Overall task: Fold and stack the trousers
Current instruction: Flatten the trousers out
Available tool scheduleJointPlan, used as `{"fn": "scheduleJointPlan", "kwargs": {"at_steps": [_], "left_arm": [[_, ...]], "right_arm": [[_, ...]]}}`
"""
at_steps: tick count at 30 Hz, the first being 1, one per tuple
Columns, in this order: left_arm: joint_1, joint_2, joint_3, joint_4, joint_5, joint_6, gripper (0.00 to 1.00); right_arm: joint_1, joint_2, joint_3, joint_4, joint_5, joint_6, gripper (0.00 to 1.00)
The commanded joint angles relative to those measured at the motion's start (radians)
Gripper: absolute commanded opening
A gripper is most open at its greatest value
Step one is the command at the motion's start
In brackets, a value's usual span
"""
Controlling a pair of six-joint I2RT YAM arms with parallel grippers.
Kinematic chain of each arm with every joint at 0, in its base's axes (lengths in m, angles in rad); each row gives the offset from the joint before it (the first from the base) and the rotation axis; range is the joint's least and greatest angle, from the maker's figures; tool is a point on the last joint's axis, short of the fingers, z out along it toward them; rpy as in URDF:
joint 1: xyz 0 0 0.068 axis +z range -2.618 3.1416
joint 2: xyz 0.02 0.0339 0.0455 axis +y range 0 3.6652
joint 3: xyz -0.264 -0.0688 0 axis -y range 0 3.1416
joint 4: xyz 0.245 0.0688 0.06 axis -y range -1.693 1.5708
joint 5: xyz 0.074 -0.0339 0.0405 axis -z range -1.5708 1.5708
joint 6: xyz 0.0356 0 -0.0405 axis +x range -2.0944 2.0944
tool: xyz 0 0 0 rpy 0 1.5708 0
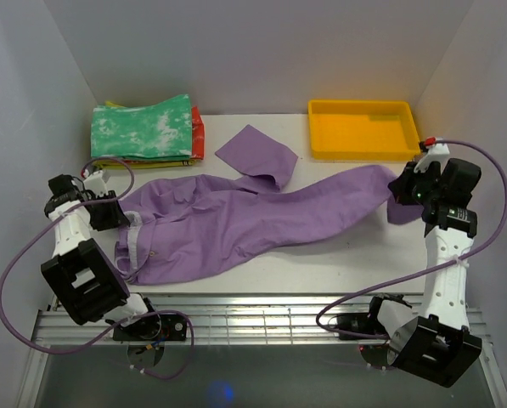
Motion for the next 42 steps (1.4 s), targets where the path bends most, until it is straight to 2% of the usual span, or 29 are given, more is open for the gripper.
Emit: {"fn": "scheduleJointPlan", "kwargs": {"at_steps": [1, 4, 5, 6, 7, 8, 9, 10, 11, 12, 13, 15, 17, 20, 23, 28, 29, 32, 33, 35, 36, 38, 39, 41, 42], "left_arm": [[0.012, 0.067, 0.097, 0.041, -0.041, 0.023, 0.39], [0.028, 0.111, 0.152, 0.034, -0.049, 0.042, 0.28], [0.035, 0.130, 0.194, 0.027, -0.032, 0.049, 0.27], [0.045, 0.140, 0.214, 0.025, -0.023, 0.060, 0.30], [0.048, 0.152, 0.237, -0.025, 0.000, 0.075, 0.36], [0.055, 0.175, 0.295, -0.062, 0.087, 0.098, 0.54], [0.074, 0.183, 0.321, -0.109, 0.153, 0.173, 0.63], [0.083, 0.189, 0.349, -0.259, 0.228, 0.248, 0.82], [0.088, 0.193, 0.381, -0.309, 0.273, 0.305, 0.98], [0.097, 0.174, 0.375, -0.344, 0.295, 0.334, 0.98], [0.106, 0.161, 0.366, -0.379, 0.304, 0.421, 0.98], [0.126, 0.122, 0.313, -0.484, 0.294, 0.495, 0.98], [0.127, 0.077, 0.251, -0.525, 0.271, 0.560, 0.98], [0.117, -0.061, 0.104, -0.454, 0.223, 0.527, 0.98], [0.004, -0.161, -0.034, -0.345, 0.087, 0.450, 0.98], [-0.098, -0.277, -0.162, -0.200, -0.117, 0.379, 0.98], [-0.098, -0.290, -0.177, -0.184, -0.150, 0.372, 0.98], [-0.168, -0.311, -0.217, -0.116, -0.254, 0.335, 0.98], [-0.185, -0.307, -0.226, -0.092, -0.333, 0.326, 0.98], [-0.186, -0.284, -0.238, -0.026, -0.398, 0.303, 0.91], [-0.184, -0.255, -0.237, -0.006, -0.439, 0.293, 0.81], [-0.166, -0.232, -0.208, 0.021, -0.431, 0.281, 0.70], [-0.156, -0.212, -0.191, 0.021, -0.394, 0.279, 0.56], [-0.118, -0.178, -0.156, 0.010, -0.359, 0.283, 0.39], [-0.089, -0.135, -0.113, 0.004, -0.334, 0.289, 0.22]], "right_arm": [[-0.007, -0.033, -0.091, -0.247, 0.077, -0.118, 0.08], [-0.010, -0.038, -0.123, -0.285, 0.100, -0.115, 0.08], [-0.009, -0.026, -0.126, -0.287, 0.103, -0.112, 0.08], [-0.010, -0.013, -0.126, -0.290, 0.093, -0.123, 0.09], [-0.010, 0.003, -0.114, -0.302, 0.088, -0.131, 0.14], [-0.010, 0.040, -0.103, -0.311, 0.090, -0.135, 0.22], [-0.009, 0.062, -0.088, -0.324, 0.091, -0.157, 0.46], [-0.009, 0.083, -0.067, -0.368, 0.096, -0.175, 0.57], [-0.009, 0.120, -0.021, -0.389, 0.105, -0.196, 0.67], [-0.009, 0.134, -0.004, -0.405, 0.120, -0.222, 0.81], [-0.012, 0.148, 0.015, -0.414, 0.155, -0.288, 0.86], [-0.029, 0.174, 0.061, -0.437, 0.165, -0.371, 0.94], [-0.035, 0.194, 0.085, -0.437, 0.147, -0.487, 0.98], [-0.033, 0.249, 0.099, -0.448, 0.059, -0.615, 0.98], [-0.009, 0.344, 0.076, -0.417, 0.056, -0.661, 0.95], [0.019, 0.535, 0.047, -0.404, 0.090, -0.668, 0.76], [0.022, 0.559, 0.039, -0.388, 0.091, -0.662, 0.76], [0.040, 0.635, 0.012, -0.330, 0.143, -0.654, 0.67], [0.045, 0.652, 0.009, -0.319, 0.160, -0.658, 0.65], [0.046, 0.683, -0.016, -0.282, 0.217, -0.672, 0.61], [0.045, 0.689, -0.025, -0.273, 0.258, -0.686, 0.59], [0.043, 0.683, -0.062, -0.249, 0.295, -0.720, 0.57], [0.043, 0.677, -0.073, -0.249, 0.317, -0.730, 0.56], [0.043, 0.647, -0.100, -0.258, 0.331, -0.753, 0.54], [0.043, 0.634, -0.129, -0.262, 0.334, -0.761, 0.54]]}}
